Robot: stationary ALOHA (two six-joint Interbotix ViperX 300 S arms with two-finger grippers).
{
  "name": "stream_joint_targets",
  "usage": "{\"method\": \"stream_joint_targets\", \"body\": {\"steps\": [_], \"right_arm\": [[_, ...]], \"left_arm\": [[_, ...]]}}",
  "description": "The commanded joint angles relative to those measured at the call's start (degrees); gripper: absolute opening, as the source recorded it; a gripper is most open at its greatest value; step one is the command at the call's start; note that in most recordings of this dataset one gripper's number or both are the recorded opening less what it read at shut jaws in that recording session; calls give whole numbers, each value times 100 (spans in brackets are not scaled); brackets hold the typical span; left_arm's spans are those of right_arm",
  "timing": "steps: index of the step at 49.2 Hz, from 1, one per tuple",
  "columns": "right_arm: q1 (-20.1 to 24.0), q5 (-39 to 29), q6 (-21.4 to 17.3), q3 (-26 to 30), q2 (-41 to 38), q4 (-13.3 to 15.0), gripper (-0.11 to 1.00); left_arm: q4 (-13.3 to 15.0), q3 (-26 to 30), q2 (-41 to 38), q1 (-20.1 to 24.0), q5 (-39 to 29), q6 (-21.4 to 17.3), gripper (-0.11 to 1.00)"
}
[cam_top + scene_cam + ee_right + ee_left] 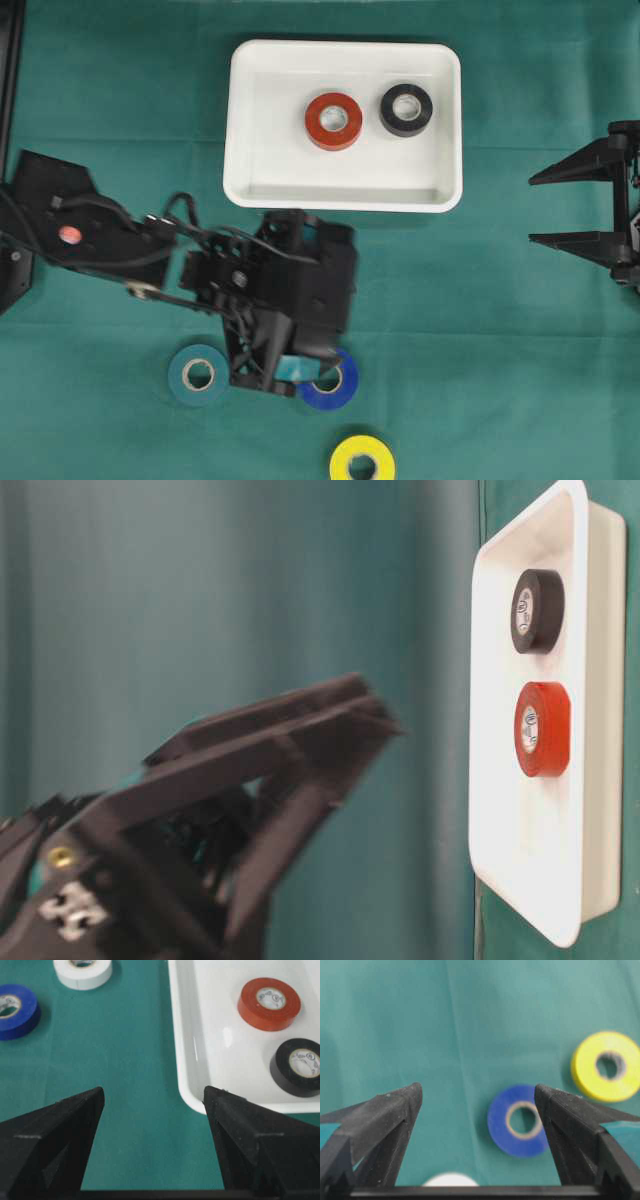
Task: Pick up the tape from a random location and place it into the white case.
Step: 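Move the left gripper toward the blue tape roll, then lower the open left gripper over the blue tape roll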
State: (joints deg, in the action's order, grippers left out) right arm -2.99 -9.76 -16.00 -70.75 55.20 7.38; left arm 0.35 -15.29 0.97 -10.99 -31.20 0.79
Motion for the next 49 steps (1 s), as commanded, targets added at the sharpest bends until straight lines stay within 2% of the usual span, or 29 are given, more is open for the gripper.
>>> {"method": "stream_joint_targets", "body": {"steps": [1, 8, 17, 49], "right_arm": [[9, 9, 9, 158, -53, 9, 76], [18, -26, 9, 158, -53, 9, 76], [9, -53, 9, 158, -53, 9, 76], [9, -105, 18, 158, -53, 9, 76]], "left_arm": [[-18, 457, -70, -79, -483, -9, 98], [-26, 791, -255, -105, -993, -9, 98], [-26, 958, -343, -105, -1292, -9, 98], [-35, 923, -352, -35, -1266, -9, 98]]}}
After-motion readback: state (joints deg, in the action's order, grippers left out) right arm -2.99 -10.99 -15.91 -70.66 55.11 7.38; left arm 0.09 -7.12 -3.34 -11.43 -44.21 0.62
